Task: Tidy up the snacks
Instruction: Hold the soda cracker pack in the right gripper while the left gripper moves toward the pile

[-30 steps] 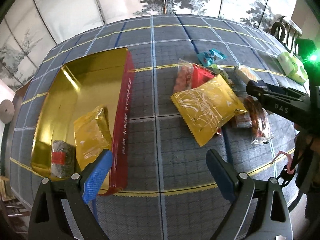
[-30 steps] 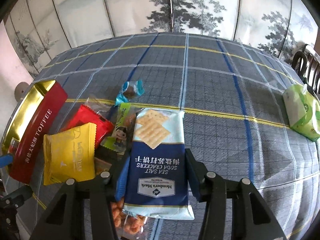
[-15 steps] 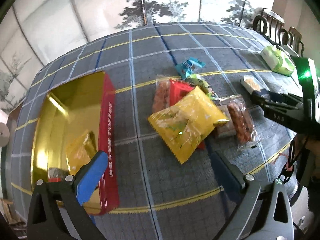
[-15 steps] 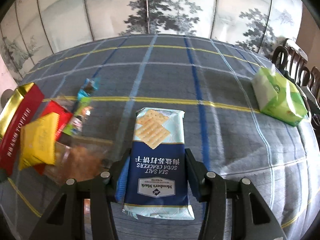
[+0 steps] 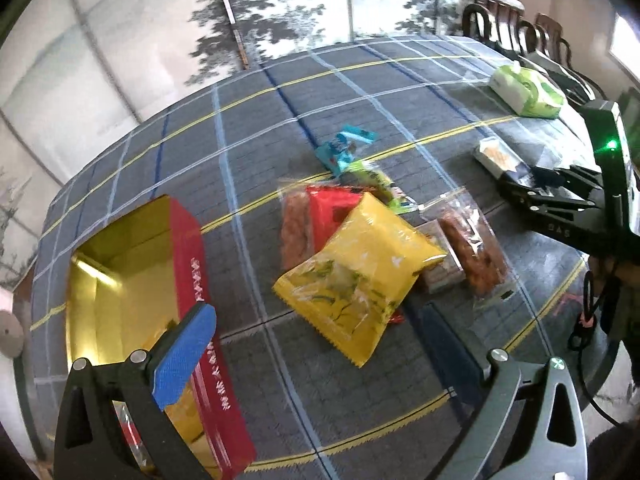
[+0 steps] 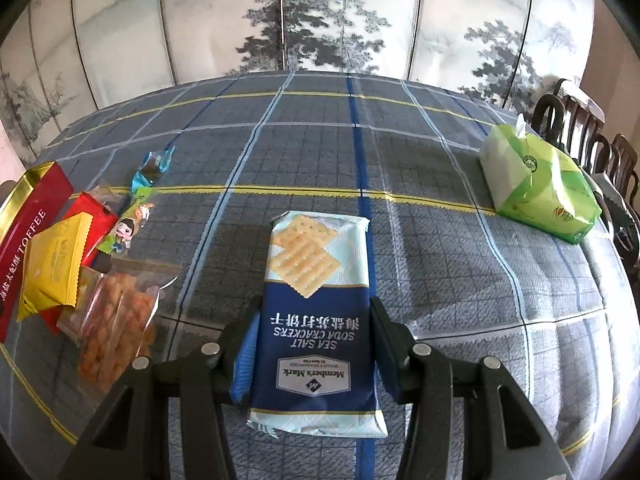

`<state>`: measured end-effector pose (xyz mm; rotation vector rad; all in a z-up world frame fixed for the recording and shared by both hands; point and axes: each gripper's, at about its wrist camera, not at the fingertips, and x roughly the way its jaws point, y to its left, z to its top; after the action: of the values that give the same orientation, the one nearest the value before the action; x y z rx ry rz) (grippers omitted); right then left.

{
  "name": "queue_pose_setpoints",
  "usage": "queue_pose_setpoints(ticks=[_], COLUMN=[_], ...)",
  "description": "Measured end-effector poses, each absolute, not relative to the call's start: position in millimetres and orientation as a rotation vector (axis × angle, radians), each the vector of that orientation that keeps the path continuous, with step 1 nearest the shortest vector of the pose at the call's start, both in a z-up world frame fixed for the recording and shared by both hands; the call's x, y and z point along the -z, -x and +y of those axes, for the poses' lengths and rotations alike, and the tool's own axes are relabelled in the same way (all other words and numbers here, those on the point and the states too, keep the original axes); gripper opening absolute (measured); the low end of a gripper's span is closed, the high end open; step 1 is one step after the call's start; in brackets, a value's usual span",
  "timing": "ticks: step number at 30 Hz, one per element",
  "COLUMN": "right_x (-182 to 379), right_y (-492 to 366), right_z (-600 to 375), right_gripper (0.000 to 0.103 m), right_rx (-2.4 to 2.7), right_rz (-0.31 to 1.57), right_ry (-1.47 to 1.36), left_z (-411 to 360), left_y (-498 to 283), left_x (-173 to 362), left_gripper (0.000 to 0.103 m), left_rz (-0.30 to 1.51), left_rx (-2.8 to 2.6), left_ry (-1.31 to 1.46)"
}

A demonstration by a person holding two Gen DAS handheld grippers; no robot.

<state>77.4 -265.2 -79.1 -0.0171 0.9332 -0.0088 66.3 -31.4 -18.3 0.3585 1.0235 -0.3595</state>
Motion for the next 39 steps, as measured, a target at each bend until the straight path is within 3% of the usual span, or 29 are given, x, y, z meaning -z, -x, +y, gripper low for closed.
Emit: queue_pose_setpoints(ticks=[17, 26, 32, 34, 39], right_x=[82.0, 82.0, 82.0, 82.3, 81.8], right_y=[-71.5, -71.5, -71.7, -71.3, -72.2], right_z=[-266.9, -266.8, -266.9, -267.1, -266.9], right_gripper=[0.052, 0.052, 0.052, 0.052, 0.052], right_rx=[0.001, 0.001, 0.001, 0.001, 0.001], right_rz=[0.903, 0.903, 0.903, 0.903, 0.903], right_ry=[0.017, 0.017, 0.017, 0.017, 0.017], left_z=[-68.2, -65.9, -60.6, -57.7, -49.2], left_y=[-94.4, -96.3, -96.6, -97.7, -100.8], left_x=[33.9, 55.1, 54.5, 54.0, 56.5], left_gripper=[0.102, 0.102, 0.093, 0.084, 0.079], left_rz=[1.050, 1.123, 1.120, 1.119, 1.134], left_rx=[0.473, 0.477, 0.460, 0.449, 0.436], left_ry=[-0.571, -0.482, -0.410, -0.395, -0.325])
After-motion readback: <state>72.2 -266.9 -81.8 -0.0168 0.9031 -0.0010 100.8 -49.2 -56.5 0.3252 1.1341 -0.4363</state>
